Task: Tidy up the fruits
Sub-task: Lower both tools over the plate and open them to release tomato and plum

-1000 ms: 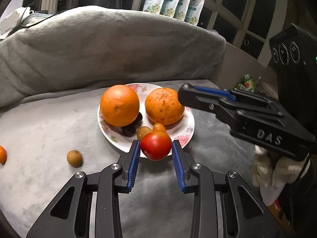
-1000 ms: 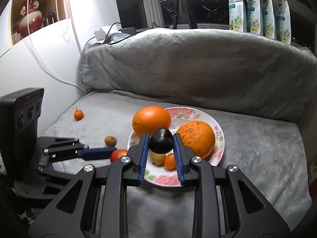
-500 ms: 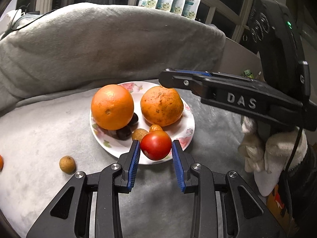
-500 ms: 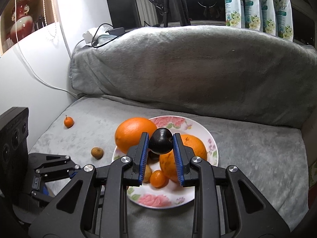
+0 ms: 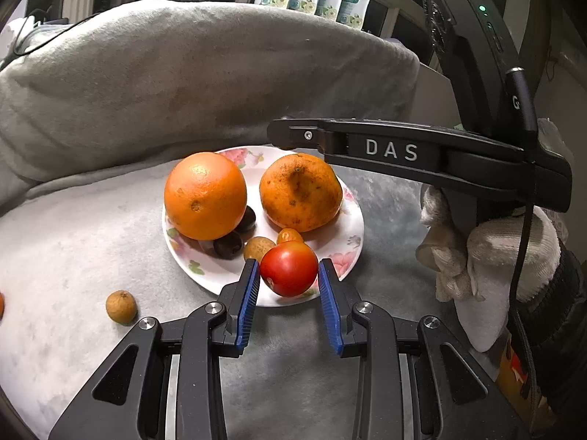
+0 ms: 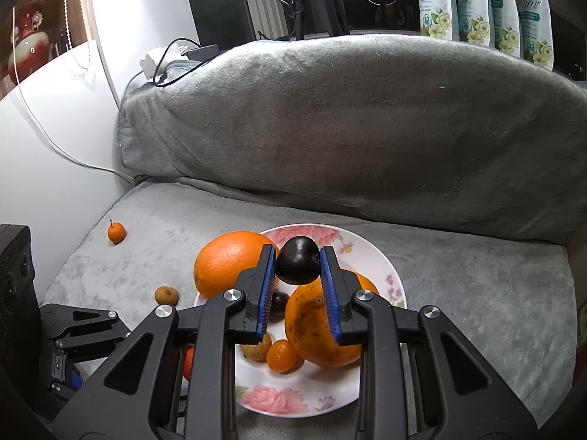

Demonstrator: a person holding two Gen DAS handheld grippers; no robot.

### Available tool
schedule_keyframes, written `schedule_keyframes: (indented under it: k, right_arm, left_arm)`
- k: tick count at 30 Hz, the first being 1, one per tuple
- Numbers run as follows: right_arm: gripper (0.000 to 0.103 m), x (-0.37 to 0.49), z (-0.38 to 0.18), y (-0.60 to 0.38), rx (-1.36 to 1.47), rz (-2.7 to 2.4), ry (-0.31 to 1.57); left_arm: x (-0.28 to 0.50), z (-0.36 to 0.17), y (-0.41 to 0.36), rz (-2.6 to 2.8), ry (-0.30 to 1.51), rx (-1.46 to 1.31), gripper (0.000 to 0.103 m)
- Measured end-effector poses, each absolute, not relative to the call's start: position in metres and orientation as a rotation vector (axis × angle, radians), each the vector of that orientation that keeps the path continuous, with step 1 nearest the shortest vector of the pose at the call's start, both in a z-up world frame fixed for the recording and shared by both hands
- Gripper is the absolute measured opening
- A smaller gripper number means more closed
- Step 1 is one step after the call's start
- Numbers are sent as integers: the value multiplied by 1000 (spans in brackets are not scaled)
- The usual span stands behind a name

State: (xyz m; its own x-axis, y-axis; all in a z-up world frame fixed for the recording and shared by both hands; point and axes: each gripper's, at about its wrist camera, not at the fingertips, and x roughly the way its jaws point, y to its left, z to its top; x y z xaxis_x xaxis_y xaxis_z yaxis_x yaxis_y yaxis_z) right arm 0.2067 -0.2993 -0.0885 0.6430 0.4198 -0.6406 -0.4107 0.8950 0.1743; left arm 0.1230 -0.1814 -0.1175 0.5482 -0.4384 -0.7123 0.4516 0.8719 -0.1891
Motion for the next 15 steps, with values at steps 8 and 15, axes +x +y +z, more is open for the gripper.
schedule_keyframes:
  k: [8, 15]
  right_arm:
    - [26, 212, -89, -296, 2, 474, 734]
    - [27, 216, -91, -291, -8, 468, 737]
  left_arm:
    - [125, -118, -181, -525, 840, 13, 31]
    - [127, -119, -182, -520, 836, 14, 32]
